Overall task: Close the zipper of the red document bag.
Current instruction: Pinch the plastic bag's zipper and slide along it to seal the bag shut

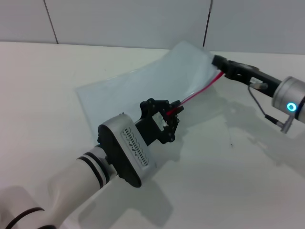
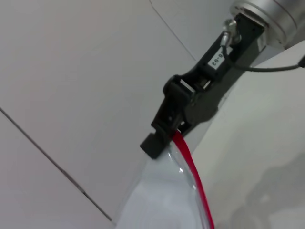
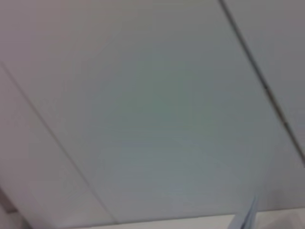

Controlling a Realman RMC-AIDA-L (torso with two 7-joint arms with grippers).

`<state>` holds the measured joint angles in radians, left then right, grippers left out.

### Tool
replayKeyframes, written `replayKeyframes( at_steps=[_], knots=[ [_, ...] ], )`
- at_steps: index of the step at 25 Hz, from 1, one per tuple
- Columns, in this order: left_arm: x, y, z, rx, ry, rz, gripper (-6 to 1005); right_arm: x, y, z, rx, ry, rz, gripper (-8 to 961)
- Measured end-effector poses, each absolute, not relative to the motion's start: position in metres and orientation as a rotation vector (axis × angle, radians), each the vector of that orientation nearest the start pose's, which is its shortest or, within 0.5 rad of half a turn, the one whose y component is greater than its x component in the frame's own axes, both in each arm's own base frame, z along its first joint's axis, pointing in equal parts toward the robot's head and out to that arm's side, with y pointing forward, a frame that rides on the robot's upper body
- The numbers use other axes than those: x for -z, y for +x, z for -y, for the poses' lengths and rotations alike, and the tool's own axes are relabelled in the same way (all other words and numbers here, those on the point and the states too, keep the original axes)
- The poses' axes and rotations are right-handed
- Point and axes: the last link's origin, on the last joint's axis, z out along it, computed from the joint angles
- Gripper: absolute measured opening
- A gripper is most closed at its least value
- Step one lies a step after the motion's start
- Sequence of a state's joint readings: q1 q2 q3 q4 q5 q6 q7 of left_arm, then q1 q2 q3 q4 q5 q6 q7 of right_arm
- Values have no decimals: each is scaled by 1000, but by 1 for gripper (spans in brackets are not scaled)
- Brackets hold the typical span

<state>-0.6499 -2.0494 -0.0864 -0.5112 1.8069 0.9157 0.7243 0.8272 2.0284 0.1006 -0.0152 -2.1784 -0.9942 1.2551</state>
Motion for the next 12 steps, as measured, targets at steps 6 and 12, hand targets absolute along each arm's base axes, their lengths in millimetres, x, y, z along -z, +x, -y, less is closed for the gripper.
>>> replayKeyframes(
  at_steps=[6,12],
  knots=[
    [133,-223,-323,302,-2164,-289,81,35,256,-414,-949,-2031,-1161,69],
    [133,-226,-321,296,-2164,-282,79,18,279,-411,-947,-1923,-1189,69]
  ],
)
